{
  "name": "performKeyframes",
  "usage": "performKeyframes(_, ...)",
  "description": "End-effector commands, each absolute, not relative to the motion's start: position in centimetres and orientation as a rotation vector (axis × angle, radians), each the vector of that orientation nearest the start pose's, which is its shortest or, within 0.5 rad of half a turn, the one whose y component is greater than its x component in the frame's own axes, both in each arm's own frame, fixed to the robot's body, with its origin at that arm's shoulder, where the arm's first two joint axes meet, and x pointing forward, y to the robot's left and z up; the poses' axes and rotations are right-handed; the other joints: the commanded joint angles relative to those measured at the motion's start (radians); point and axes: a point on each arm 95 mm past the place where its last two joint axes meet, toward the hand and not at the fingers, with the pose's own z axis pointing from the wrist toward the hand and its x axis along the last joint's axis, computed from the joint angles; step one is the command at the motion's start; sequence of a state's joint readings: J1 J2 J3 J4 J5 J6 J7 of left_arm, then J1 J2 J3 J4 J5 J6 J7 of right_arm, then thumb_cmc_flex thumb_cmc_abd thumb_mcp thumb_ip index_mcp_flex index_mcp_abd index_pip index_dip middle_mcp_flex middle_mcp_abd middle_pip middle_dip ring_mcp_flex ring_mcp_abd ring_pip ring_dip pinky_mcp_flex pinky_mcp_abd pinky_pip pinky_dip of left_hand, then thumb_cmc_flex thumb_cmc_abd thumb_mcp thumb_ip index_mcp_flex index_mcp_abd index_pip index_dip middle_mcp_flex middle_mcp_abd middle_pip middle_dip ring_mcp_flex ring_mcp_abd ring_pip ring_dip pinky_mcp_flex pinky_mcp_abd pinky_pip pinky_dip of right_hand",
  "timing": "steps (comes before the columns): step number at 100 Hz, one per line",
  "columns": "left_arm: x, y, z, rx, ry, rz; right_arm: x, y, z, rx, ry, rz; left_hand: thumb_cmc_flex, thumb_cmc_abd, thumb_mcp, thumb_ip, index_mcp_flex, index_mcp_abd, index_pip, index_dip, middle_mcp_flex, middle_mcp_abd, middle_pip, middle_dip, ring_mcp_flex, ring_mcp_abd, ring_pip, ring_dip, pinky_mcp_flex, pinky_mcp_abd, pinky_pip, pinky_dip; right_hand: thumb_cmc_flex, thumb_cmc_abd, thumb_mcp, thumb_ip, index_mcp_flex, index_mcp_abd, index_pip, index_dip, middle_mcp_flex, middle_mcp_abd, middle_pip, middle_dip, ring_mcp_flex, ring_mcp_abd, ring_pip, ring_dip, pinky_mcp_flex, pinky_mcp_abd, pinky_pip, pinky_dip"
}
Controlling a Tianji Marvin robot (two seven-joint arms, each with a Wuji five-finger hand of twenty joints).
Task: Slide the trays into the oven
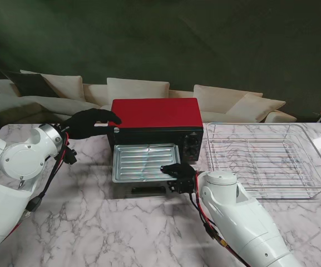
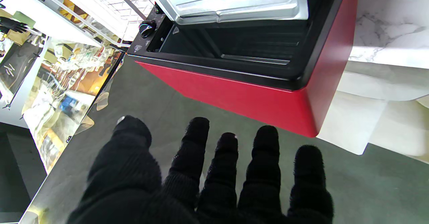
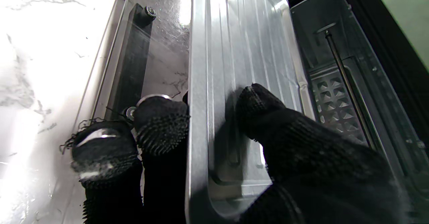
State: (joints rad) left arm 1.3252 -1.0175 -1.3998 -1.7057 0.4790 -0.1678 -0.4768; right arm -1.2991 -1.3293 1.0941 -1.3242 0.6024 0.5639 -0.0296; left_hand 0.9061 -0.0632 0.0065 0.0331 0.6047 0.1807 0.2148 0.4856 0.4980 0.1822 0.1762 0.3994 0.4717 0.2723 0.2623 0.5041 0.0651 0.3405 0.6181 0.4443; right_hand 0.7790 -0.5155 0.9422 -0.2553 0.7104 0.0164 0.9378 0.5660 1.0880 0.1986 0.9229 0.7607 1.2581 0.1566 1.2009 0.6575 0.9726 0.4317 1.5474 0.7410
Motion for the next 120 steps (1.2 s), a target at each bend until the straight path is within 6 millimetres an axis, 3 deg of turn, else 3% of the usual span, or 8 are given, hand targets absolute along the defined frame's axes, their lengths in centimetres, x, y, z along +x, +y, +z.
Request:
performKeyframes(1,45.7,3.8,-17.7,-1.355,1.599,-1.807,44.3,8.8,-38.3,-2.542,-0.267,-1.107,0.014,0.037,-0.024,-0.010,0.019,-0.021,0.007,0.009,-0.004,-0.011,-0.005,-0.006,-0.009,-0.014,-0.013,-0.004,-0.019,-0.012,-0.018,0.014,0.083,0.113,0.076,0.035,0.104,-0.153,0.074,0.070,0.023,-0.016,0.086,0.021,0.052,-0.032,0.023,0.012,-0.026,0.045,0.041,0.018)
performKeyframes(52,45.7,3.7,-17.9,-1.364,1.599,-1.806,45.7,7.8,-38.5,-2.606,-0.234,-1.137,0.016,0.038,-0.023,-0.010,0.019,-0.020,0.006,0.009,-0.004,-0.010,-0.004,-0.006,-0.010,-0.012,-0.013,-0.003,-0.019,-0.012,-0.021,0.015,0.084,0.115,0.075,0.034,0.102,-0.148,0.074,0.072,0.022,-0.015,0.087,0.022,0.052,-0.032,0.024,0.012,-0.025,0.046,0.043,0.019)
performKeyframes(120,45.8,3.7,-17.8,-1.360,1.596,-1.810,43.2,7.8,-39.3,-2.587,-0.200,-1.085,0.016,0.037,-0.024,-0.010,0.020,-0.019,0.007,0.008,-0.005,-0.009,-0.005,-0.006,-0.010,-0.011,-0.012,-0.003,-0.017,-0.012,-0.025,0.014,0.086,0.111,0.080,0.034,0.103,-0.140,0.073,0.069,0.023,-0.010,0.086,0.019,0.051,-0.028,0.024,0.010,-0.023,0.053,0.043,0.019)
